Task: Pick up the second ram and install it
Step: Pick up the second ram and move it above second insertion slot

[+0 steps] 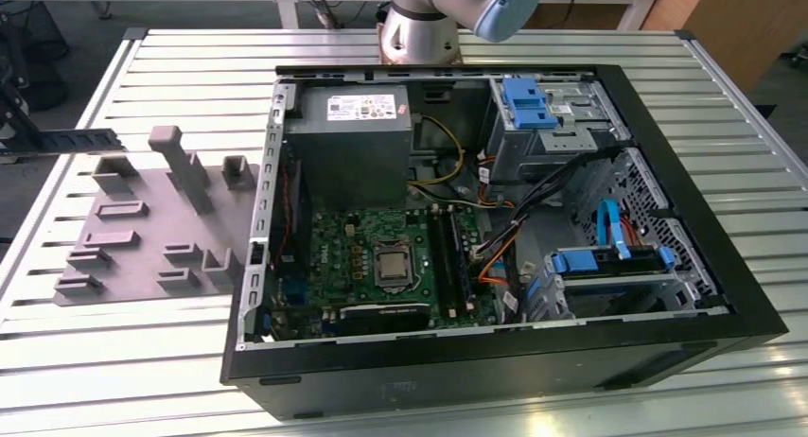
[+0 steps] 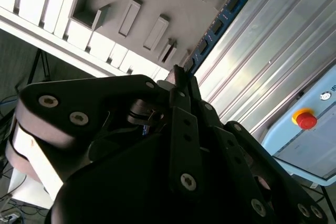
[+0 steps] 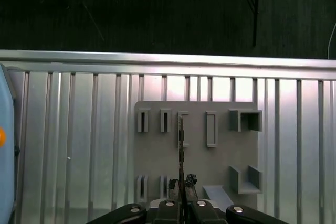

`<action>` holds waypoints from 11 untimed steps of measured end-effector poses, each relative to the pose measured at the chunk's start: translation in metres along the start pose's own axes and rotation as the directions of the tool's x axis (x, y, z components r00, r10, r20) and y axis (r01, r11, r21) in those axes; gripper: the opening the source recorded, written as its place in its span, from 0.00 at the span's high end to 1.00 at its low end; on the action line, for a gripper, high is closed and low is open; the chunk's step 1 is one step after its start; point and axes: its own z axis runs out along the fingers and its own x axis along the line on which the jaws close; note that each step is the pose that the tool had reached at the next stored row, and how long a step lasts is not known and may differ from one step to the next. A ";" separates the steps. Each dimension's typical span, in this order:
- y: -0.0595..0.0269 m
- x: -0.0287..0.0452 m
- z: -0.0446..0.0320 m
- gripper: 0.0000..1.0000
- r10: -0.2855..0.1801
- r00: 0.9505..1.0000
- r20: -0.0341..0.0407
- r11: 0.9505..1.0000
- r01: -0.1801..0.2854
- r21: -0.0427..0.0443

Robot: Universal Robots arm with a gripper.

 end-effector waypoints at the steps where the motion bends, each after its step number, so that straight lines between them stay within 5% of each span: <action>1: 0.0000 -0.0002 -0.0013 0.86 0.000 1.000 0.000 1.000 0.000 0.000; 11: 0.0005 -0.0019 -0.0146 0.86 0.001 1.000 -0.002 1.000 -0.001 0.000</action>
